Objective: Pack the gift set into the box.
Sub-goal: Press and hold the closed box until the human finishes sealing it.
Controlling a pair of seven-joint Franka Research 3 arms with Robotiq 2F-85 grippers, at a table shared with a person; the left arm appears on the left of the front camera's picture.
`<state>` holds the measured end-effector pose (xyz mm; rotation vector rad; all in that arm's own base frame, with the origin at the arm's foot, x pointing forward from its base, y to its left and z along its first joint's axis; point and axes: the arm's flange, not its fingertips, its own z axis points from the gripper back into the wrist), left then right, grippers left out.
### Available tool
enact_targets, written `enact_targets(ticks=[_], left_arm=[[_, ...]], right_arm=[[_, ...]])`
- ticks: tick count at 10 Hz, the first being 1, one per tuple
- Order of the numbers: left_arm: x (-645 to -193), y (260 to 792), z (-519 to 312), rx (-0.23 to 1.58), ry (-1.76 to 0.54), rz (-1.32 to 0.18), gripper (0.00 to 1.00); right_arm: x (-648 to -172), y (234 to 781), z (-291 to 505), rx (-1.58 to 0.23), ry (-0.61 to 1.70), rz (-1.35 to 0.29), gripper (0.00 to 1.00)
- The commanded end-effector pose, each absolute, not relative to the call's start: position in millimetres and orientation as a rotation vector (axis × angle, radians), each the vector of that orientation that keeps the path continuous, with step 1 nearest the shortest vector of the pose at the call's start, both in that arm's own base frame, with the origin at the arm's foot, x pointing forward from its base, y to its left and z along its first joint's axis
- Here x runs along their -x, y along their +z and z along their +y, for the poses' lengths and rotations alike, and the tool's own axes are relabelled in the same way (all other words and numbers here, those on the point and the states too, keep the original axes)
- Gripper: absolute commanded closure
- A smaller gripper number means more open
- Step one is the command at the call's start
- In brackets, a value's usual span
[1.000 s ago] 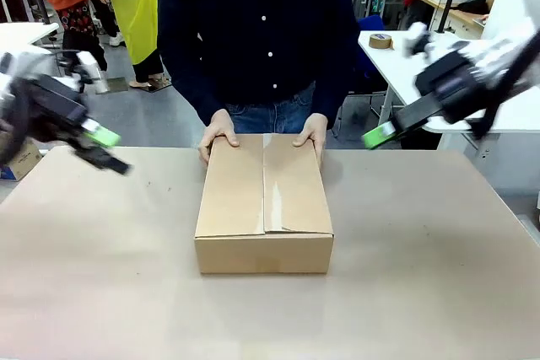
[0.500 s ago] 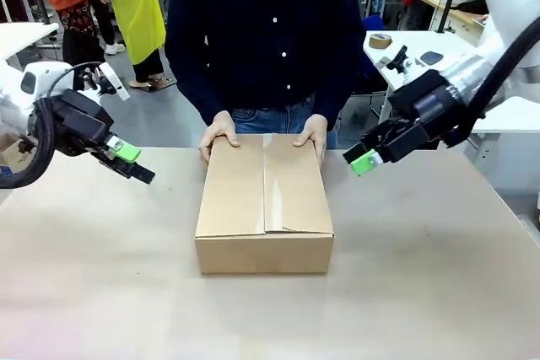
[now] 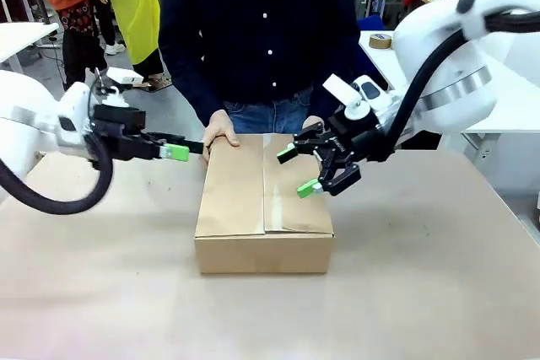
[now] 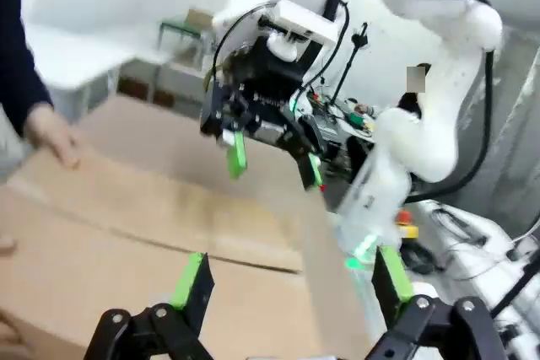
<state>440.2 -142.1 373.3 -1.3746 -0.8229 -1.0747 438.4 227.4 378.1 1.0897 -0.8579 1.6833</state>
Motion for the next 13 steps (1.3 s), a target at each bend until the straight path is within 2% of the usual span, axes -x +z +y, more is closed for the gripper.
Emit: enact_targets(ticks=[1, 2, 3, 4, 5, 6, 7, 8, 13], left_arm=[[-442.4, 341.6, -168.5, 1.245, -1.186, -1.055, 0.00], [-446.5, 336.5, -172.8, 1.097, -1.213, -1.204, 0.00], [-450.4, 340.7, -165.3, 0.989, -1.207, -1.251, 0.00], [-449.0, 344.6, -164.1, 1.235, -1.180, -1.069, 0.00], [-449.0, 344.6, -164.1, 1.235, -1.180, -1.069, 0.00], [-455.6, 338.3, -164.7, 1.118, -1.214, -1.169, 0.00], [-449.4, 329.4, -177.7, 0.976, -1.316, -1.369, 0.00], [-450.9, 320.4, -185.8, 0.839, -1.388, -1.506, 0.00], [-462.4, 302.5, -198.8, 0.911, -1.424, -1.274, 0.00]], right_arm=[[-443.3, 359.7, 237.6, -1.142, 1.622, -0.965, 0.00], [-449.4, 356.2, 228.8, -1.128, 1.451, -1.019, 0.00], [-454.1, 356.6, 216.0, -1.072, 1.305, -1.014, 0.00], [-447.9, 354.2, 232.2, -1.134, 1.590, -0.954, 0.00], [-447.9, 354.2, 232.2, -1.134, 1.590, -0.954, 0.00], [-456.2, 349.2, 220.3, -1.119, 1.470, -0.981, 0.00], [-465.0, 343.6, 217.1, -1.160, 1.436, -0.958, 0.00], [-469.4, 334.7, 215.2, -1.110, 1.406, -0.939, 0.00], [-485.4, 305.3, 209.8, -0.965, 1.299, -0.954, 0.00]])
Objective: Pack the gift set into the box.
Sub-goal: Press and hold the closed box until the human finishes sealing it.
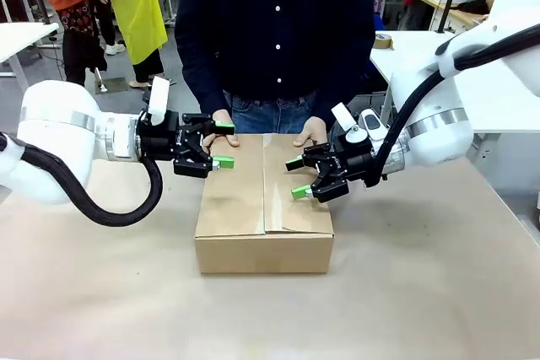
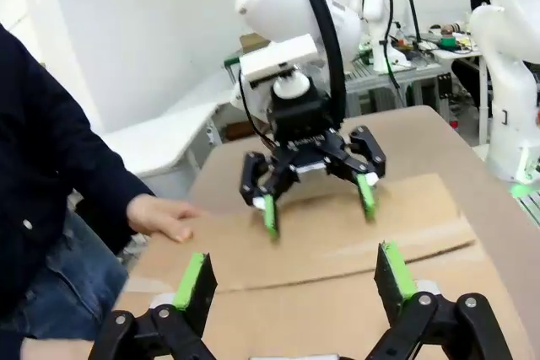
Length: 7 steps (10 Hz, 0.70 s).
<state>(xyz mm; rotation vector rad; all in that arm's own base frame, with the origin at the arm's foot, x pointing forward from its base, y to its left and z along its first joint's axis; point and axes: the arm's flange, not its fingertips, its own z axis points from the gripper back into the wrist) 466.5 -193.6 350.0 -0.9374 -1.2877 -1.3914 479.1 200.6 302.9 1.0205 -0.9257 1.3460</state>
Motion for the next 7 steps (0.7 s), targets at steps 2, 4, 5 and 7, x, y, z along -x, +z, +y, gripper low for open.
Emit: enact_targets(ticks=[2, 4, 5, 7], left_arm=[[-467.7, 293.3, -202.5, 0.915, -1.444, -1.117, 0.00], [-469.4, 291.4, -206.3, 0.886, -1.456, -1.127, 0.00], [-469.5, 290.6, -208.3, 0.891, -1.466, -1.120, 0.00], [-472.2, 289.3, -212.2, 0.808, -1.422, -1.131, 0.00]], right_arm=[[-487.0, 303.1, 205.8, -0.918, 1.297, -0.958, 0.00], [-489.1, 302.8, 198.9, -0.899, 1.277, -0.983, 0.00], [-488.8, 303.1, 197.3, -0.898, 1.284, -0.959, 0.00], [-489.5, 303.6, 194.0, -0.927, 1.301, -0.946, 0.00]])
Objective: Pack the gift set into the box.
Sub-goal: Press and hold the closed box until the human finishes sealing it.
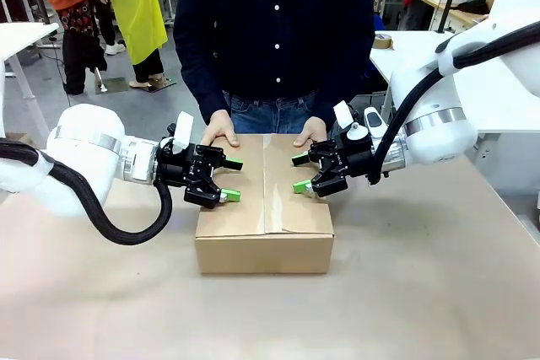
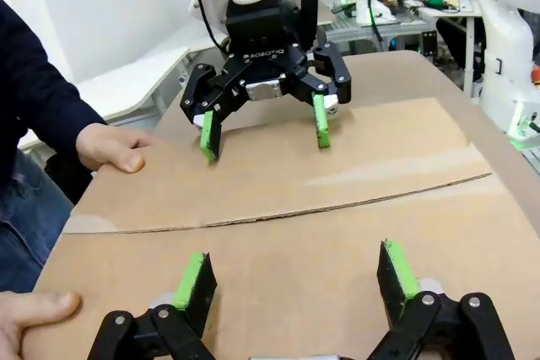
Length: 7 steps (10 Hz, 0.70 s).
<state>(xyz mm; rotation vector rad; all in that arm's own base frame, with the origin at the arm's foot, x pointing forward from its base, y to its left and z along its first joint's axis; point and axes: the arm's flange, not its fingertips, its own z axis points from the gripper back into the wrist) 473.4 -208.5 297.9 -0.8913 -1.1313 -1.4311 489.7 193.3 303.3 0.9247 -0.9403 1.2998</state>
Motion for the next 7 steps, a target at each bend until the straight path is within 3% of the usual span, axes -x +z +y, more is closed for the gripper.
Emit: enact_targets(ticks=[1, 2, 7], left_arm=[[-472.7, 289.9, -210.8, 0.769, -1.419, -1.105, 0.00], [-473.4, 297.9, -208.5, 0.891, -1.431, -1.131, 0.00], [-473.4, 297.9, -208.5, 0.891, -1.431, -1.131, 0.00]], right_arm=[[-489.5, 303.6, 194.0, -0.927, 1.301, -0.946, 0.00], [-489.5, 303.6, 194.0, -0.927, 1.301, -0.946, 0.00], [-489.5, 303.6, 194.0, -0.927, 1.301, -0.946, 0.00]])
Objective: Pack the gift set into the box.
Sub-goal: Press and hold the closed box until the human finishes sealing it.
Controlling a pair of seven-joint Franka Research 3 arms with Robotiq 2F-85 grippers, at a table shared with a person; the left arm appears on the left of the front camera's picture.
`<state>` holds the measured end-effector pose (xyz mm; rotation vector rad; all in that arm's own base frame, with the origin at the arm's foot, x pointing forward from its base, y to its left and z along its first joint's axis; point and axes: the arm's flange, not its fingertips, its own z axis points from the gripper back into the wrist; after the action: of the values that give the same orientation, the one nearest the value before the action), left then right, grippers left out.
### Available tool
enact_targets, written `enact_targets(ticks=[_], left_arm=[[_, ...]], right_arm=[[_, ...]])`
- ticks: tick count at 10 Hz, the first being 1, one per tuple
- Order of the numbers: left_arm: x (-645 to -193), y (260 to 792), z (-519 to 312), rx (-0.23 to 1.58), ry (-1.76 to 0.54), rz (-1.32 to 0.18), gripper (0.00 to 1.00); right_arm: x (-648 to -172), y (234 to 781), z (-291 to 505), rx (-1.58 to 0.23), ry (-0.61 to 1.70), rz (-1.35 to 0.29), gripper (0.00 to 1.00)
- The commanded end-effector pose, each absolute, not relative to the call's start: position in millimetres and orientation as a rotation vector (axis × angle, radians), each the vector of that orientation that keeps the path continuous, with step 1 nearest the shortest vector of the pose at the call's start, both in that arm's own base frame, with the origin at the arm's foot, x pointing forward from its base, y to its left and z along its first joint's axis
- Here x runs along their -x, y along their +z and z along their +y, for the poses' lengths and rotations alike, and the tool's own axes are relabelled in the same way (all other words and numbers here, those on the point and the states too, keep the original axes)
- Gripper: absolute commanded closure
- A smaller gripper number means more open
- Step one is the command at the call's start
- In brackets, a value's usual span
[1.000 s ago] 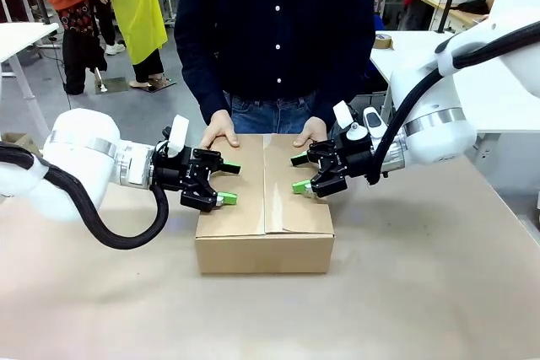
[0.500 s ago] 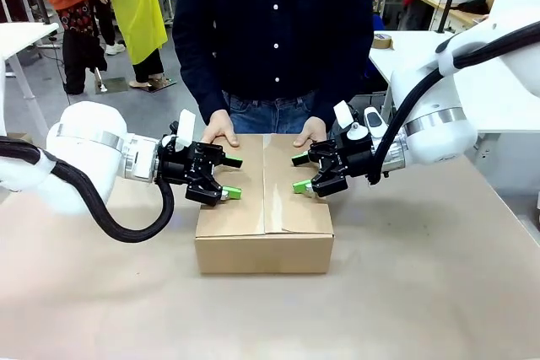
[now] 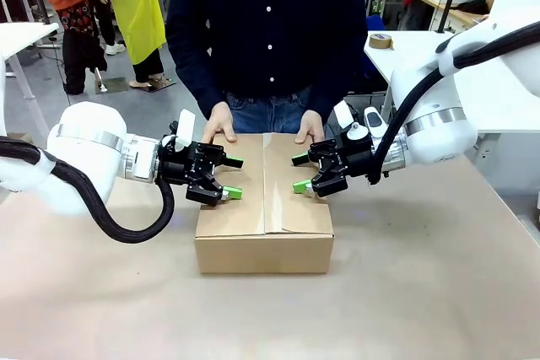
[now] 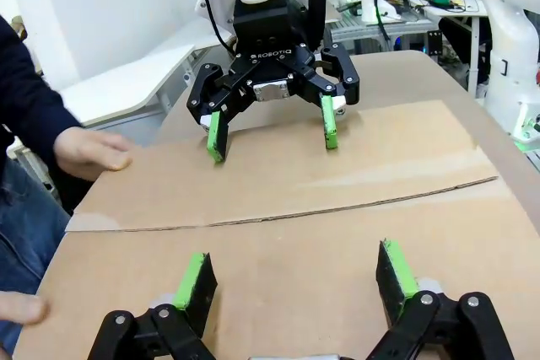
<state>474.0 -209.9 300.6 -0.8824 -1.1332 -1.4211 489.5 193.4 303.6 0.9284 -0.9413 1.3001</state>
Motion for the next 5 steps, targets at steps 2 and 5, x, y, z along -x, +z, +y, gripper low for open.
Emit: enact_targets(ticks=[2, 5], left_arm=[[-473.4, 297.9, -208.5, 0.891, -1.431, -1.131, 0.00], [-473.4, 297.9, -208.5, 0.891, -1.431, -1.131, 0.00]], right_arm=[[-489.5, 303.6, 194.0, -0.927, 1.301, -0.946, 0.00], [-489.5, 303.6, 194.0, -0.927, 1.301, -0.946, 0.00]])
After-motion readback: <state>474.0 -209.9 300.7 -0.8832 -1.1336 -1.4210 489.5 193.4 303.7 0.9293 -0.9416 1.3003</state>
